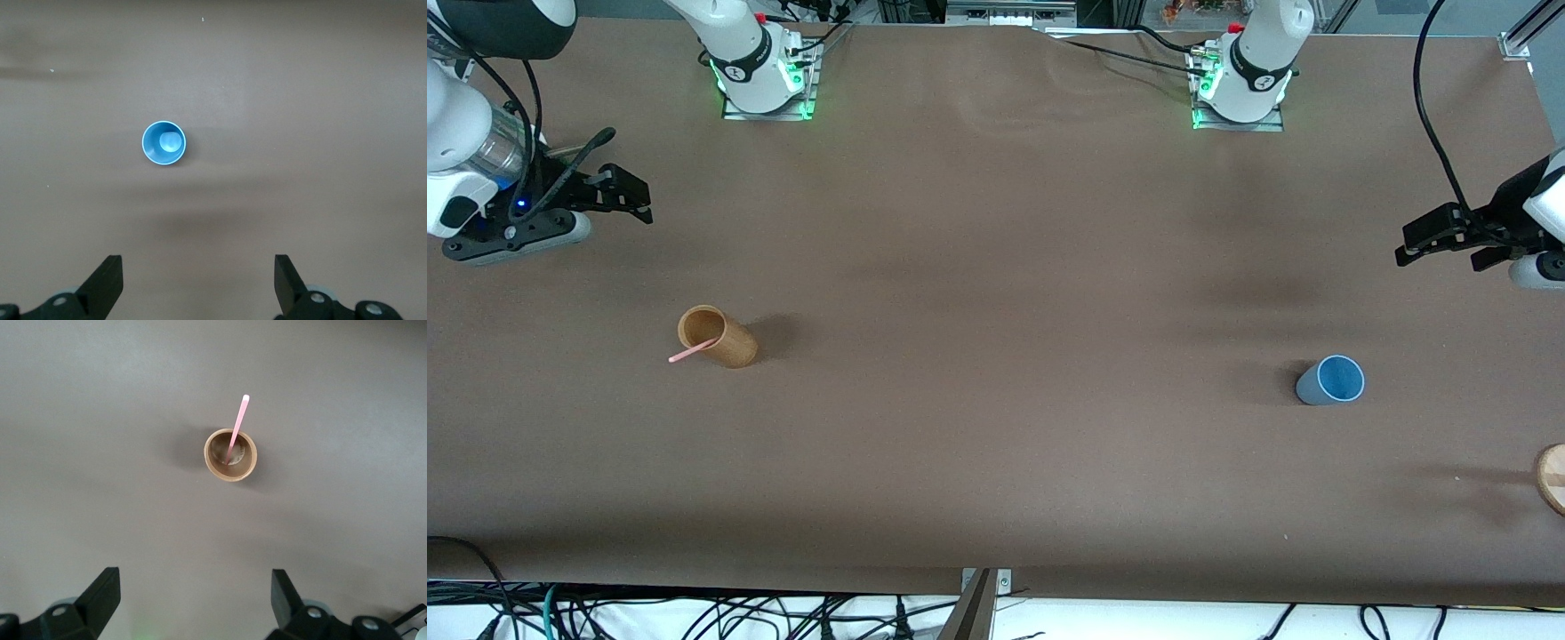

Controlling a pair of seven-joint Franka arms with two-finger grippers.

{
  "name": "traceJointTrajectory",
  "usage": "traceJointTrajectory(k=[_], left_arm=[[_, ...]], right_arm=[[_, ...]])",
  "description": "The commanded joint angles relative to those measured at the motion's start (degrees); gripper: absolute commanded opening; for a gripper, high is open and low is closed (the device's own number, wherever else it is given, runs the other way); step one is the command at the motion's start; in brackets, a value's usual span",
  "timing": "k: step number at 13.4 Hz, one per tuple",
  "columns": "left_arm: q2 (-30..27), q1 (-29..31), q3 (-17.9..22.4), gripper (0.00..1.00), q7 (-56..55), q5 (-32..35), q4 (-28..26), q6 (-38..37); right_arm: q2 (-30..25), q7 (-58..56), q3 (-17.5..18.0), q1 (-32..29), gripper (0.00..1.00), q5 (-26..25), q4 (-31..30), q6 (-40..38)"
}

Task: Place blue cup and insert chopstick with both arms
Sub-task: 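Reach the left gripper to the blue cup while the right gripper reaches the chopstick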

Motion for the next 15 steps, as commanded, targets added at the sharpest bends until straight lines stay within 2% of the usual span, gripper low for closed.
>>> traceJointTrajectory(k=[1, 4, 6, 10, 12, 15], left_arm=[[0.7, -0.2, 0.2, 1.00, 1.1, 1.2, 0.6, 0.1], [8.6, 0.0, 0.3, 1.00, 0.5, 0.6, 3.3, 2.1], [12.5, 0.3, 0.3, 1.00, 0.5, 0.4, 3.5, 3.2], [20.5, -0.8, 0.2, 1.00, 0.4, 1.3, 2.5, 10.1], [23.1, -1.2, 0.2, 1.00, 0.6, 1.4, -0.1, 15.6], [23.2, -1.1, 0.2, 1.00, 1.1, 3.4, -7.6, 26.8]], right_arm=[[-0.5, -0.6, -0.2, -0.2, 1.00, 0.9, 0.0, -0.5], [0.4, -0.8, -0.4, -0.2, 1.00, 0.9, -0.6, 1.7], [1.9, -1.2, -1.0, -0.2, 1.00, 0.9, -2.6, 6.2], [5.6, -1.5, -1.6, -0.3, 1.00, 0.9, -6.1, 15.2], [9.2, -1.5, -1.8, -0.2, 1.00, 0.9, -6.4, 19.8], [13.0, -1.5, -1.8, -0.3, 1.00, 0.7, -7.4, 27.6]])
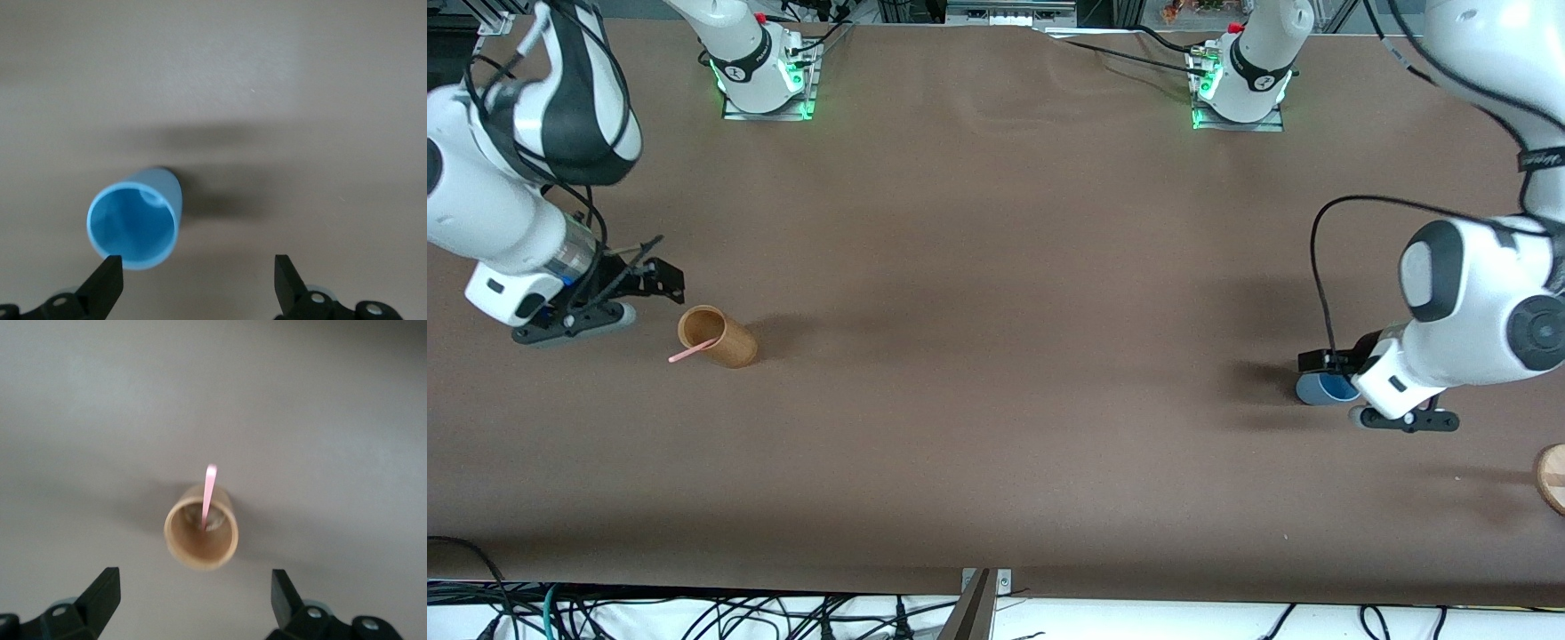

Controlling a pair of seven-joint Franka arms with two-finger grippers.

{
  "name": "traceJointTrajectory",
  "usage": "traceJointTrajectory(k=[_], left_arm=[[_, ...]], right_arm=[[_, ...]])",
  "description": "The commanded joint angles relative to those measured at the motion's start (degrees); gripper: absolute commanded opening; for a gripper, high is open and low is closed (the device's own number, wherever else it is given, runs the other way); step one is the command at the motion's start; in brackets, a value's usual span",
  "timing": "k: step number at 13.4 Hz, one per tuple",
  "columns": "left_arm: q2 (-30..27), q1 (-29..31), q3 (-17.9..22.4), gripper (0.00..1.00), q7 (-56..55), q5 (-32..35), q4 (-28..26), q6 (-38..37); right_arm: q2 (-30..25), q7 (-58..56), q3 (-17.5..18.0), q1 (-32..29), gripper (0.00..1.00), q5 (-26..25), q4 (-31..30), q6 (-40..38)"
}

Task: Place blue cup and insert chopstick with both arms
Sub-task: 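Reach the left gripper to the blue cup while the right gripper reaches the chopstick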

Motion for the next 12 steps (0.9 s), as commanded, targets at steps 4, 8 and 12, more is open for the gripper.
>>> traceJointTrajectory(k=[4, 8, 12], left_arm=[[-2.9, -1.0, 0.3, 1.00, 0.9, 1.8, -12.1, 13.0], [-5.4, -1.2, 0.3, 1.00, 1.3, 3.4, -18.4, 18.8], [-6.3, -1.1, 0.4, 0.50, 1.3, 4.2, -22.3, 23.8]], right_arm=[[5.8, -1.4, -0.1, -0.2, 0.97, 0.4, -0.3, 10.1], [8.6, -3.1, -0.1, -0.3, 0.80, 0.8, -0.6, 13.7], [9.8, -3.1, -0.1, -0.3, 0.68, 0.9, -0.6, 13.9]])
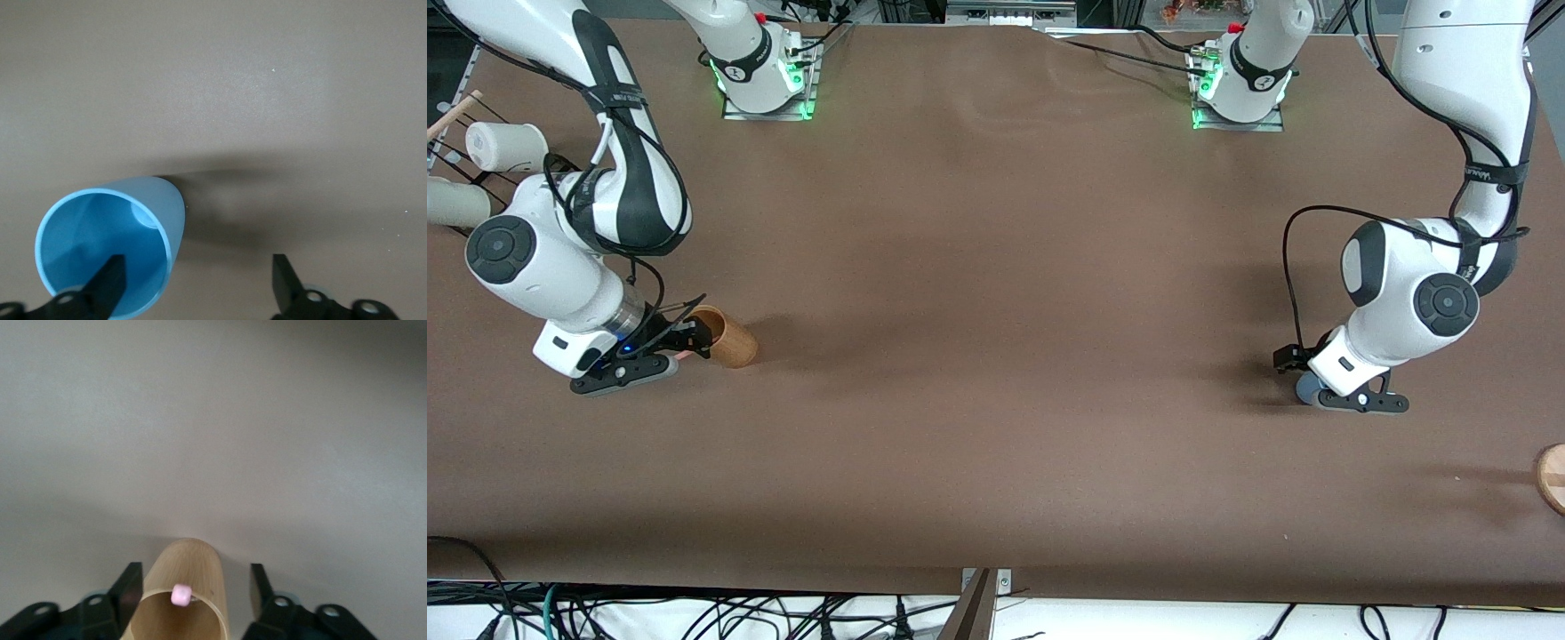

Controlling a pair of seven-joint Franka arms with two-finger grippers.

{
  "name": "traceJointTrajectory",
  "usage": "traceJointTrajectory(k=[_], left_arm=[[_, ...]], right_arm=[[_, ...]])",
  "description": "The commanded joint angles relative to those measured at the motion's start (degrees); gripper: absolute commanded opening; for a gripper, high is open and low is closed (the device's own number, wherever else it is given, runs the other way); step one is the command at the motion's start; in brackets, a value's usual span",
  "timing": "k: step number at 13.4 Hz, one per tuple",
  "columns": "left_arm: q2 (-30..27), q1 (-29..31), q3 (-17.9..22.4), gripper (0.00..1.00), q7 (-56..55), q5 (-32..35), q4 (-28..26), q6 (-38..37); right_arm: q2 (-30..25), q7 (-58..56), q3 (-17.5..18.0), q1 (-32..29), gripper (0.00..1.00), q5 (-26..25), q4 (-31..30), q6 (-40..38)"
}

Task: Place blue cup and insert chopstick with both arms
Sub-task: 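Reach the left gripper to the blue cup while the right gripper reaches the chopstick, then grasp the blue cup with the left gripper while the right gripper grasps the chopstick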

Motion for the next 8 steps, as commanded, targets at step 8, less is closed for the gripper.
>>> traceJointTrajectory(k=[8], left_arm=[[-2.0, 0.4, 0.5, 0.00, 2.0, 1.3, -4.7, 3.9]], right_arm=[[0.0, -1.3, 0.0, -0.2, 0.42, 1.0, -4.0, 4.3]])
